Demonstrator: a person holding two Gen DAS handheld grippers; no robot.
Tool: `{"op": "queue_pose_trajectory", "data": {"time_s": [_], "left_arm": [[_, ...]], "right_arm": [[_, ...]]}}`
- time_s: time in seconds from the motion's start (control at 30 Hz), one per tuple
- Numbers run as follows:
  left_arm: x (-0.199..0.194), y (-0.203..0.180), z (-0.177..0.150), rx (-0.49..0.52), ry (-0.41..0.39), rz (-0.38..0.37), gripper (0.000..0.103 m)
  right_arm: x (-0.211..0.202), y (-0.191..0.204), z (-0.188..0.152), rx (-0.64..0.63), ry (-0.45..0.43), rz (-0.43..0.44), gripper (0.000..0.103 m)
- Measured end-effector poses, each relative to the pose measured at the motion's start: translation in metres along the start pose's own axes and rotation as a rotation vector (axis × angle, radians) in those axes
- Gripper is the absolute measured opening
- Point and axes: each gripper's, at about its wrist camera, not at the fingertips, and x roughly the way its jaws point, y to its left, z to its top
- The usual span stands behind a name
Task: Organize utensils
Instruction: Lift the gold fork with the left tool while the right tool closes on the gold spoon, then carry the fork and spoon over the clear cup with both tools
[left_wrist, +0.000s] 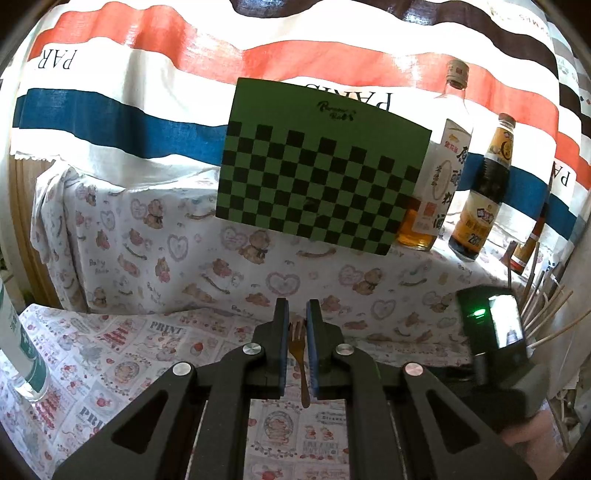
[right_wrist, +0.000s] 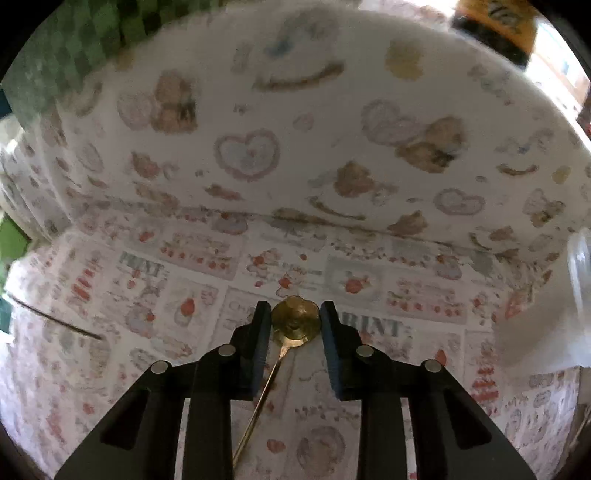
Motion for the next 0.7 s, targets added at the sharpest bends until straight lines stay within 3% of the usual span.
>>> {"op": "queue_pose_trajectory", "data": {"time_s": [0.23,0.6,0.7], "left_arm": [[-0.015,-0.013,0.001,0.036,-0.033,-0.034,0.008],[-0.032,-0.035,-0.003,0.095,-0.091,-0.072,0.008],[-0.029,-0.039,-0.005,0.112,-0.085,-0.027,0.008]], "right_arm": [[-0.082,-0.006,-0.017,-0.048,-0.198,-0.013,0.029],[-0.181,-0.044,-0.039,-0.043,-0.357,-0.021,0.029],[-0.197,-0.05,-0.047,-0.035,-0.388,-0.017,0.029]]}}
